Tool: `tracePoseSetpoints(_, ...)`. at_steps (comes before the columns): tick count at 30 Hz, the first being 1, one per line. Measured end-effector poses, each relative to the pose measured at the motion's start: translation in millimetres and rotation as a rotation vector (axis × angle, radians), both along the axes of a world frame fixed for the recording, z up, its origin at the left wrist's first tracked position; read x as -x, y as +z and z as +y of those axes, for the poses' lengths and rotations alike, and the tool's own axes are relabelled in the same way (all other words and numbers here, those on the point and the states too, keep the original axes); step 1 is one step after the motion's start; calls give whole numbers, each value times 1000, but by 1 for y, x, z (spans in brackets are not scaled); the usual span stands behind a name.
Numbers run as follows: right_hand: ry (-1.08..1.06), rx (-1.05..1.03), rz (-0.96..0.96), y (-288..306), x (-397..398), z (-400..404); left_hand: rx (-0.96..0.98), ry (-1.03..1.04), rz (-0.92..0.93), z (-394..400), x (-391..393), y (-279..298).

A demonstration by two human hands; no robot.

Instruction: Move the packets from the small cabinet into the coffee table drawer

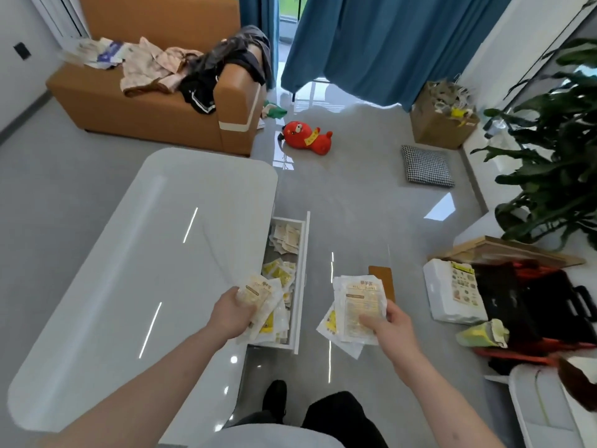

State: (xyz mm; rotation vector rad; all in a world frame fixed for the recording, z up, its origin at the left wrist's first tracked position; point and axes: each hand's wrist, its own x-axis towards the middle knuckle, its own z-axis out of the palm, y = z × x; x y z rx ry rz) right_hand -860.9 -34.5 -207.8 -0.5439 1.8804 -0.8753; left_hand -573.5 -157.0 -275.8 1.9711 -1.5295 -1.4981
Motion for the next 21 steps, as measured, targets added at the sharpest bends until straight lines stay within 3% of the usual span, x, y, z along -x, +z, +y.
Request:
tracePoseSetpoints(4,70,-33,-2,-16,28,-43,-67,46,-18,-21,32,-24)
tracePoseSetpoints(12,310,-118,-54,-51,83,-144,-204,341,-89,-47,69,-63)
tracePoseSetpoints(21,520,-256,-13,-171,99,-248,-301,424,-197,-92,96,-178)
